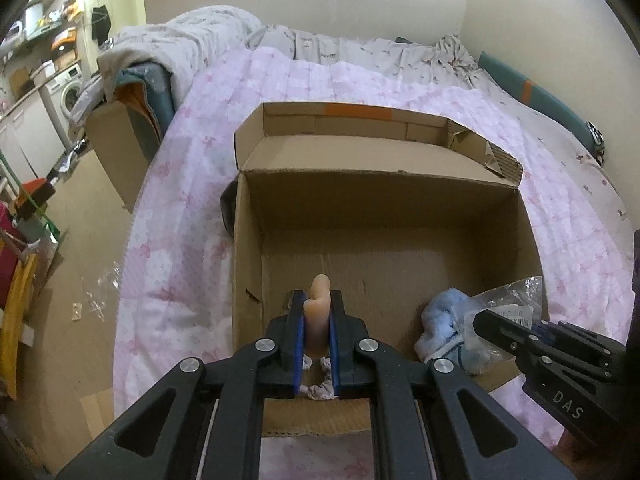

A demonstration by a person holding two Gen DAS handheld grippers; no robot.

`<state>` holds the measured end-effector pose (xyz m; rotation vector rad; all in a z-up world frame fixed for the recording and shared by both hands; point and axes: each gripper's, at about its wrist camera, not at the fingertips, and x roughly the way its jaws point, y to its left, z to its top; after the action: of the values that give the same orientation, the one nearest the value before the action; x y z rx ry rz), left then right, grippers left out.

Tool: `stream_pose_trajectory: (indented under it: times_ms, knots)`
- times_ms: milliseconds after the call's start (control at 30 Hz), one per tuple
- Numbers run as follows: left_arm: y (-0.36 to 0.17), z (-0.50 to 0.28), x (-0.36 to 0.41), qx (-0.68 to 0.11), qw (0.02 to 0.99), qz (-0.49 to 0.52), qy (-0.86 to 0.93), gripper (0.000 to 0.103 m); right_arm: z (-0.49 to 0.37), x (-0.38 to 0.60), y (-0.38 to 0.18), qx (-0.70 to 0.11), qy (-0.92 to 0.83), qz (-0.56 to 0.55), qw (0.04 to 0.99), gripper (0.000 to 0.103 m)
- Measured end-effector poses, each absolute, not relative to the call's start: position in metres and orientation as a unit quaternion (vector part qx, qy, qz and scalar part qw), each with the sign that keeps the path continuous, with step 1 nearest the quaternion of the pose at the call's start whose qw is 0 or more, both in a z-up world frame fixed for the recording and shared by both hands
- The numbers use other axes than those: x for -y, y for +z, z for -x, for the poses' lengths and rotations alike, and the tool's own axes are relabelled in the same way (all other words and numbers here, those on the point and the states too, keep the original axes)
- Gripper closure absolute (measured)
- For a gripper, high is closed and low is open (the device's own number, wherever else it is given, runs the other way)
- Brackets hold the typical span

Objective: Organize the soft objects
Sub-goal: 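Carry the tube and bag over the box and open both grippers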

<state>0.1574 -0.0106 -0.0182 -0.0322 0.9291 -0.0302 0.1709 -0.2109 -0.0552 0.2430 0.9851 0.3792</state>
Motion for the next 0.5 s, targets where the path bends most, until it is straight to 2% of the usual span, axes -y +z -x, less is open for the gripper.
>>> stream_pose_trajectory:
  times_ms: [400,500]
  knots:
    - [-0.0186,-0.1549,0.0098,-0.446,0.895,0.017,-0.015,0.093,-0.1734,0.2141,-0.0575,-0.473,0.176,-0.127,0.854,0.087]
    - [-0.0188,-0.1547,0.0102,-0.448,0.894,0.014,-0.015,0.087,-0.1742,0.2156,-0.0583,-0.473,0.174,-0.128,0.854,0.087]
